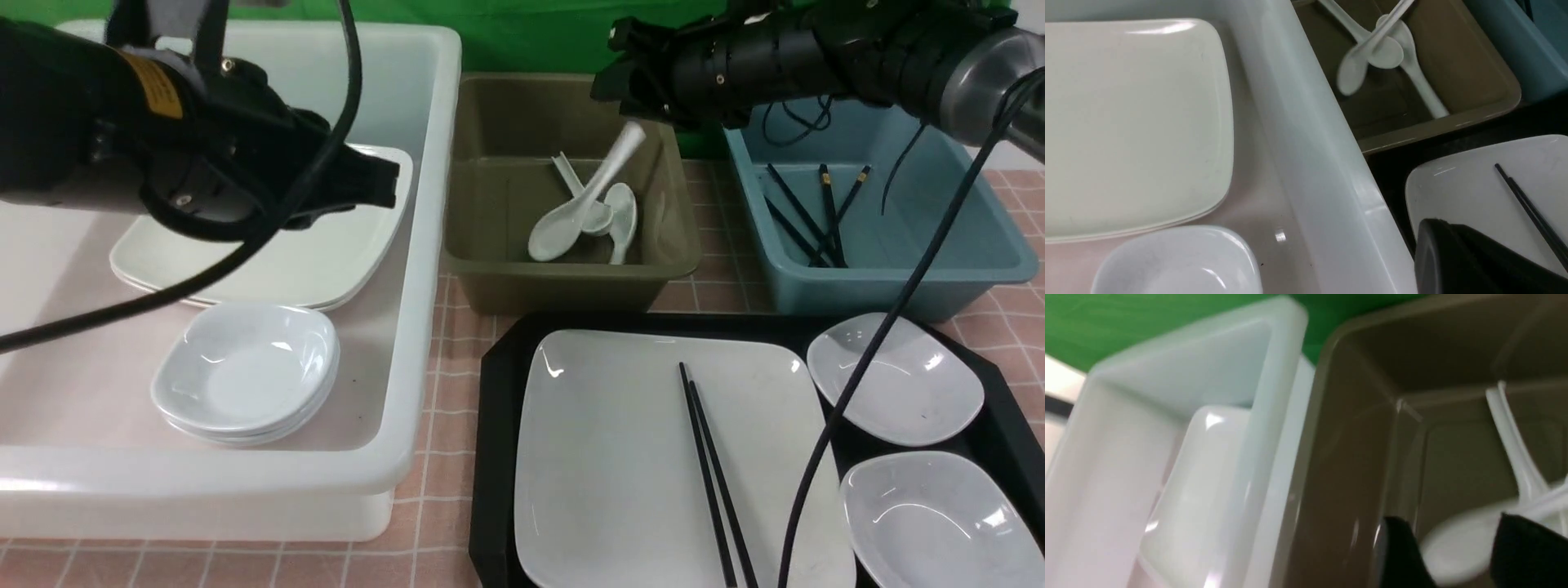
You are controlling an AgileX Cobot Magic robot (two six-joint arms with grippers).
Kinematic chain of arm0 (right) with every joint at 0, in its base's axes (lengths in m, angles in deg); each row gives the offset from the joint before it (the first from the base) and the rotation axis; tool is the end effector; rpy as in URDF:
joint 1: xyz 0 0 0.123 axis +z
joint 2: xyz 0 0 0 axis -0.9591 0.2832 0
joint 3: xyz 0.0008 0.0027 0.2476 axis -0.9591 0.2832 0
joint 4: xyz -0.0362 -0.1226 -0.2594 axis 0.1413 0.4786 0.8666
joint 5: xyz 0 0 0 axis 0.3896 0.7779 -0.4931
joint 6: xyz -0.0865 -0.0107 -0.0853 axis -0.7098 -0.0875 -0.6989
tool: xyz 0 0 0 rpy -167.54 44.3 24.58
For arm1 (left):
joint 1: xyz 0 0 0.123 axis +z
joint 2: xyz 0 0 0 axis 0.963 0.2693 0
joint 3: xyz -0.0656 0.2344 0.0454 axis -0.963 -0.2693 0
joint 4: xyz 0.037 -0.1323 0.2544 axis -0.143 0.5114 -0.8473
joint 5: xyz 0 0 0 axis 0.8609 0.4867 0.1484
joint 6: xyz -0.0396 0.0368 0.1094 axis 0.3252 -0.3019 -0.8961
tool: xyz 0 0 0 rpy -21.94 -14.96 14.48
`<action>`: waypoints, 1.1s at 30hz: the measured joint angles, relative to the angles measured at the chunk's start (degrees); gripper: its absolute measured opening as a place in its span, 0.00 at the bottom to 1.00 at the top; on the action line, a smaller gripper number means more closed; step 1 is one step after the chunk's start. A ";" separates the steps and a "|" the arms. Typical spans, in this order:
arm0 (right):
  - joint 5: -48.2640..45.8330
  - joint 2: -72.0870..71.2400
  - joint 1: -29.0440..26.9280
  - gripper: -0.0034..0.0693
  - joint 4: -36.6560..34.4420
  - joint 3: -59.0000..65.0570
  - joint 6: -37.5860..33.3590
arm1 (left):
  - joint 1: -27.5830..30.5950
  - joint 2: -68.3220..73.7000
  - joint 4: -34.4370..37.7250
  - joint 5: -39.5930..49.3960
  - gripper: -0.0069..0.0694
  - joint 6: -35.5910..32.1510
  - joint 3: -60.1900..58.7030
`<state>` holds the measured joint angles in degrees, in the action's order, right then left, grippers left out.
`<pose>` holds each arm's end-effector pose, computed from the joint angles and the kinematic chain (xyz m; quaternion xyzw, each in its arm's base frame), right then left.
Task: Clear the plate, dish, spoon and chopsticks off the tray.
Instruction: Use the right arm to put the soup spoon into the small storage box in the middle, then use the right arm to grab a pair of chopsticks from the plate
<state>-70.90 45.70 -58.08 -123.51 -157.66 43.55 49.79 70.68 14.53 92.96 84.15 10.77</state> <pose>0.5354 0.1899 0.2138 -0.0042 0.8600 0.3087 0.4062 0.3157 -0.1421 0.2998 0.1200 0.8941 -0.1163 0.4156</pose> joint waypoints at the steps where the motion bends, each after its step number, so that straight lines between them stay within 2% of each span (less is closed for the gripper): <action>1: -4.38 -1.08 -0.39 0.60 0.53 -0.24 0.00 | 0.00 0.00 0.81 0.49 0.09 -0.97 0.00; 2: -5.26 -1.50 -0.47 0.60 0.53 -0.23 0.00 | 0.00 0.00 1.23 0.73 0.09 -1.21 0.00; 4: -17.05 -5.29 -1.67 0.50 4.30 -1.19 0.00 | -0.07 0.00 5.03 2.70 0.09 -4.78 0.00; 6: -28.39 -9.44 -2.43 0.30 10.02 -1.79 0.00 | -0.47 0.00 8.56 4.96 0.09 -9.41 0.00; 8: -34.64 -12.97 -2.61 0.15 16.69 -1.52 0.44 | -1.63 0.00 10.72 6.83 0.09 -12.97 0.00; 10: -35.41 -15.69 -2.17 0.11 21.01 -0.55 0.88 | -2.92 -0.05 11.61 7.80 0.09 -14.35 0.00; 11: -35.41 -19.62 -1.17 0.09 26.47 3.03 1.33 | -4.99 -0.05 12.25 9.12 0.09 -15.26 0.00; 13: -35.41 -22.06 -0.23 0.09 28.53 5.70 1.64 | -6.70 -0.05 12.39 10.18 0.09 -15.63 0.00; 14: -35.36 -24.58 1.14 0.10 30.38 10.79 2.63 | -8.78 -0.05 12.52 11.27 0.09 -15.90 0.00; 17: -35.25 -27.88 4.30 0.15 31.56 19.88 4.53 | -12.89 -0.05 12.59 13.27 0.09 -15.96 0.00; 22: -34.42 -28.67 10.16 0.49 36.72 34.76 9.59 | -19.43 -0.05 12.64 14.90 0.09 -16.08 -0.60; 23: -32.36 -28.67 11.93 0.62 38.48 38.64 11.72 | -20.96 -0.05 12.60 15.03 0.09 -16.08 -1.49; 24: -32.03 -28.67 12.17 0.63 38.48 38.63 12.00 | -21.11 -0.05 12.60 15.03 0.09 -16.08 -1.64; 26: -26.51 -28.67 14.66 0.76 40.77 43.45 15.79 | -22.09 -0.05 12.53 14.77 0.09 -16.08 -3.64; 29: -22.58 -28.61 15.67 0.80 42.32 46.83 18.66 | -22.15 -0.05 11.58 14.50 0.09 -16.08 -5.97; 33: -20.17 -27.43 15.73 0.82 42.32 47.70 20.88 | -22.19 -0.05 10.55 13.05 0.09 -16.08 -7.35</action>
<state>-91.07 18.27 -42.34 -81.18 -109.96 64.43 27.60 70.63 25.08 106.02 68.07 3.42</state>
